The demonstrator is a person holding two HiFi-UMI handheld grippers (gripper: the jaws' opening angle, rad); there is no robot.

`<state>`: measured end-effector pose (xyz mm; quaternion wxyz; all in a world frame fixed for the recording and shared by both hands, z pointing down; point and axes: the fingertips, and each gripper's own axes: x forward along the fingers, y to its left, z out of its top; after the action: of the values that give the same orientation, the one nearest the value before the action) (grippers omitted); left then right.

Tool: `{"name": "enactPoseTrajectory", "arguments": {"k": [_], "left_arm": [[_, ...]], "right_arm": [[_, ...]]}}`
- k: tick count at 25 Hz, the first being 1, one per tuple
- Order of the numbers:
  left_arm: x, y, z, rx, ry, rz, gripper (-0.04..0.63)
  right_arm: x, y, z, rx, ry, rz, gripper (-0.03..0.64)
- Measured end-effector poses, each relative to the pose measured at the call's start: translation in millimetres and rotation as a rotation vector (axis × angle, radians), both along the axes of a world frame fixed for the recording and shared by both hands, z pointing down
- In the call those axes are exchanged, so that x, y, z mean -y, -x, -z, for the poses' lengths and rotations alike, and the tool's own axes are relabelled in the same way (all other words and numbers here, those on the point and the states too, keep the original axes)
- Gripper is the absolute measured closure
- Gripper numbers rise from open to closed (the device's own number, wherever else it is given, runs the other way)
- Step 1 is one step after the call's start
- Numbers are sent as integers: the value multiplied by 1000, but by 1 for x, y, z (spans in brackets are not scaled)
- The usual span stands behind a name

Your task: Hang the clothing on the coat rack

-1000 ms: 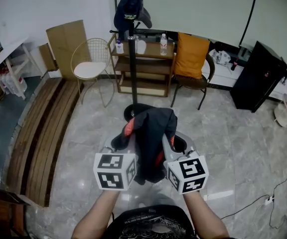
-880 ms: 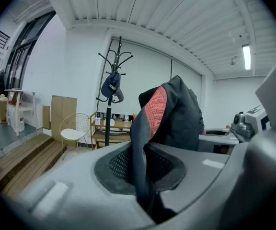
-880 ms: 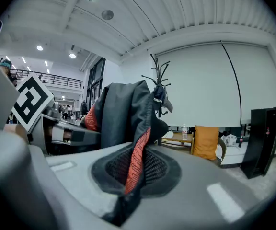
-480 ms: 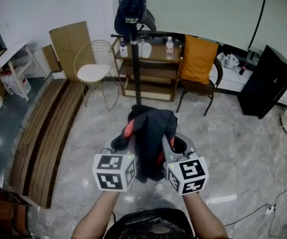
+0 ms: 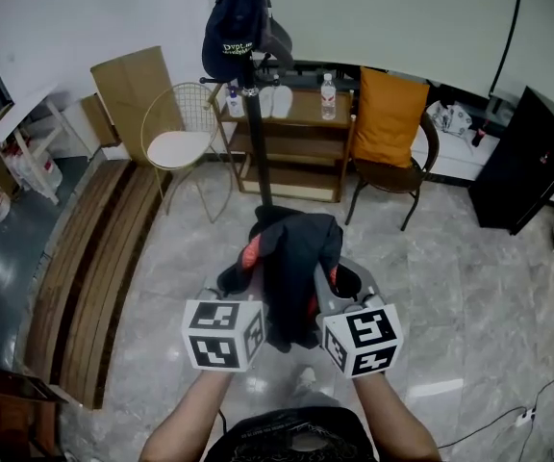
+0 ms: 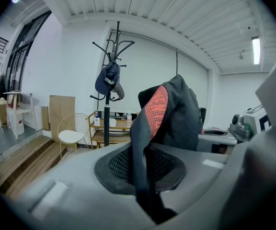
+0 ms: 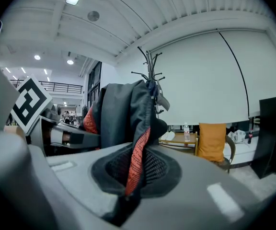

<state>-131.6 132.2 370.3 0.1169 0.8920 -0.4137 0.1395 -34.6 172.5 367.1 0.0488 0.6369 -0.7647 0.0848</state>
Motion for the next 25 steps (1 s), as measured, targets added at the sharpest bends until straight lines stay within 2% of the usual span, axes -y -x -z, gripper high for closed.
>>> {"name": "enactPoseTrajectory", "arguments": {"k": [12,25], "left_arm": [[46,-58,3,24,-1,33,560],[80,-88,5,25,2,26,560]], "right_arm": [[50,-60,2,16,0,37,598],[84,-86,3,27,-3,42,598]]}}
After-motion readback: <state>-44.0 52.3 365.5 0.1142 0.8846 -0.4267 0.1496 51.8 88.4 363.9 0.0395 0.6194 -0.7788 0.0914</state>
